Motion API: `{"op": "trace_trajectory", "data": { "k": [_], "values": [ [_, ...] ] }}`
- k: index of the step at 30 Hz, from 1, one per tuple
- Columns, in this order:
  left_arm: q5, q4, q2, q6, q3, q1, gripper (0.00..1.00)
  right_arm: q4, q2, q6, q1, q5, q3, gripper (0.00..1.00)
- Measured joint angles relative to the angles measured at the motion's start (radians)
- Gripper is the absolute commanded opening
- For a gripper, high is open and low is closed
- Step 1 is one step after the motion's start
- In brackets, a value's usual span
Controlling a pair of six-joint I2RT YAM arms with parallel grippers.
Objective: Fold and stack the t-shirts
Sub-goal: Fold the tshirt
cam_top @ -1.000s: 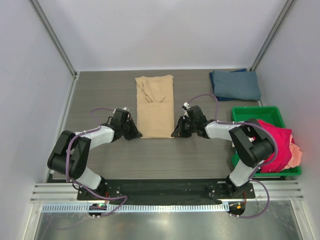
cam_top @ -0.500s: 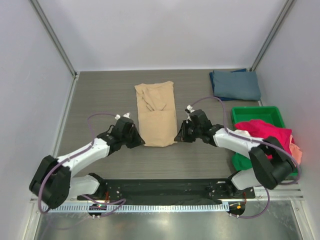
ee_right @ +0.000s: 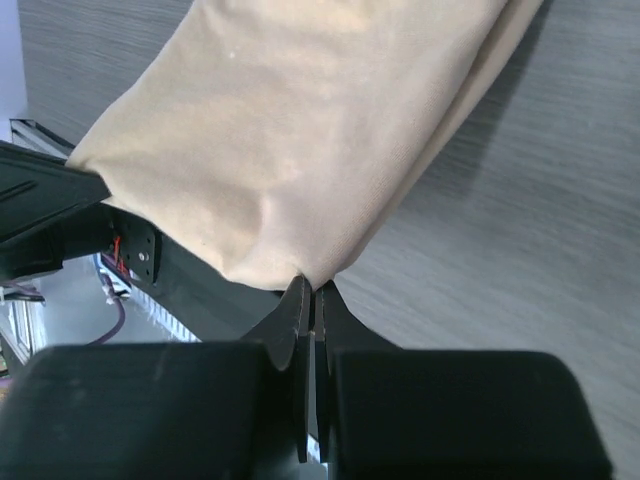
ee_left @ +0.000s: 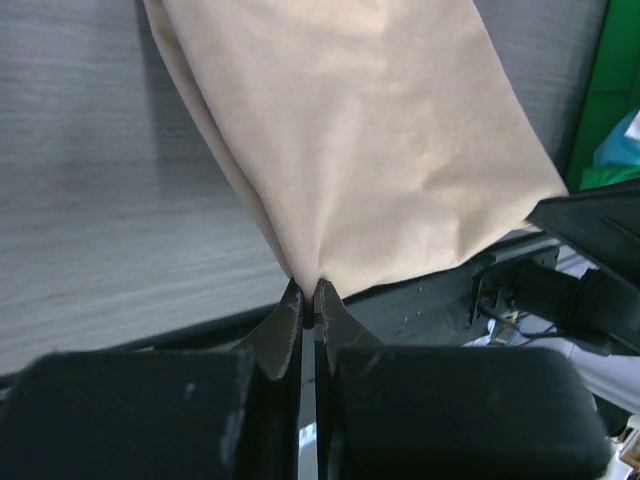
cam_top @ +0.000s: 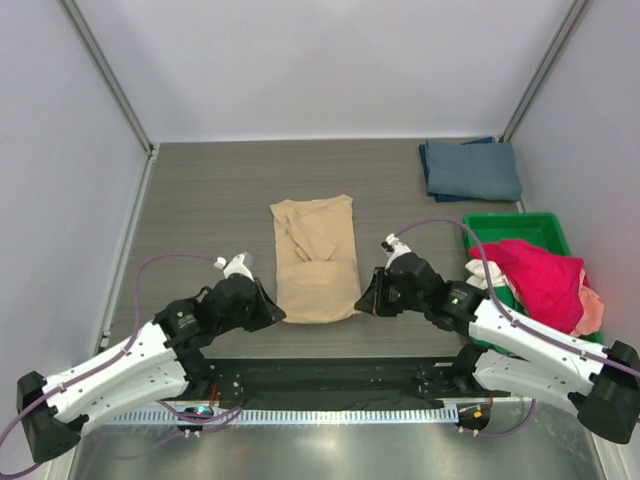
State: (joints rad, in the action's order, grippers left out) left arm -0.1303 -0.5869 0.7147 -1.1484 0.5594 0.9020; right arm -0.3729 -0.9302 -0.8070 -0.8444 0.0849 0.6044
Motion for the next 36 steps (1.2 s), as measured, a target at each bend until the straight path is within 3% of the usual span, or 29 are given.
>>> {"op": "trace_trajectory", "data": {
  "k": [4,9,17,25,36],
  "values": [
    [-0.055,-0.123,-0.021,-0.031,0.053,0.055,0.0,-0.116,0.024,-0.036,-0.04,-0.08,0.05,0.01],
    [-0.159,-0.216,0.034,-0.012,0.252,0.061,0.0,-0.243,-0.013,-0.037,-0.043,-0.187,0.225,0.01],
    [-0.282,-0.248,0.196,0.102,0.459,0.018,0.0,-0.32,-0.225,0.046,0.031,-0.31,0.509,0.01],
    [-0.128,-0.148,0.349,0.226,0.484,-0.246,0.0,-0.322,-0.394,0.125,0.159,-0.239,0.602,0.01],
    [0.051,-0.078,0.62,0.342,0.624,-0.436,0.0,-0.306,-0.601,0.22,0.268,-0.167,0.74,0.01]
  ]
}}
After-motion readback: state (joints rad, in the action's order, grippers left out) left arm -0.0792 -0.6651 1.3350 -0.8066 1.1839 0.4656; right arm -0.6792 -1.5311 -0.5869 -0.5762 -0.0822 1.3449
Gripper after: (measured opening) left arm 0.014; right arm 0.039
